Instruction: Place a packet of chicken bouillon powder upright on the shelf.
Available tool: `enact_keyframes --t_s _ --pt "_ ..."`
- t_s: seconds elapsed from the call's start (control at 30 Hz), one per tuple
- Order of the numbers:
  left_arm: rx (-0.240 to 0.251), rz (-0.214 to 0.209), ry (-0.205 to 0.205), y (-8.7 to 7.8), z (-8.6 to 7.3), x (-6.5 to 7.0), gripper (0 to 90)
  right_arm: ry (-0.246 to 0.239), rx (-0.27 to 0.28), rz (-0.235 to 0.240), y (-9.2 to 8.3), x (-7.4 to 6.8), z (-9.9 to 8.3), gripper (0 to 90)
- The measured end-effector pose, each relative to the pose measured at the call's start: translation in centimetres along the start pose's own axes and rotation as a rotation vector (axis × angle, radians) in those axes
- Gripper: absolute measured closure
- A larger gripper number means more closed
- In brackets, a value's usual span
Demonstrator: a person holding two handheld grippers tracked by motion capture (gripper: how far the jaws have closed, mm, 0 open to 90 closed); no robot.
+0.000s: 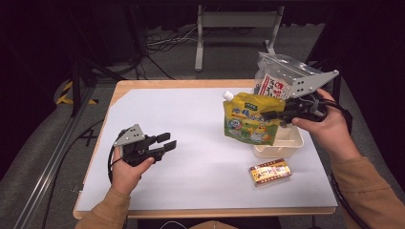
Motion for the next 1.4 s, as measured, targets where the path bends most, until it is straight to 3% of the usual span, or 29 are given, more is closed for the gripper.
enact_keyframes --t_s 0.27,0.53,0.8,1.4 --pt "-0.055 0.052 0.010 -0.4 -0.8 -1.0 49.4 -0.014 -0.006 -0.023 -1.2 1.5 -0.3 87.8" --pt "-0.057 0.075 -0.002 -0.9 -1.0 -1.7 47.1 -0.029 -0.014 -0.044 -1.9 2.9 -0.9 87.8" --pt "-0.065 0.075 -0.003 -0.7 -1.1 -1.8 47.0 -0.063 -0.028 -0.047 -2.4 3.8 -1.7 87.8" --pt "-0.074 0.073 -0.016 -0.6 -1.3 -1.9 46.0 -0.022 -0.066 -0.050 -3.9 5.3 -4.8 87.7"
Point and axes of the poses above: each handheld gripper's, and its own axes: y roughly forward along the jaws, z roughly out of its top, x roughly to its right, the point moved 10 cm from there along y, roughly forward along the jaws, and after that the axes turned 1 degree about -y, right-handed, at the moved point
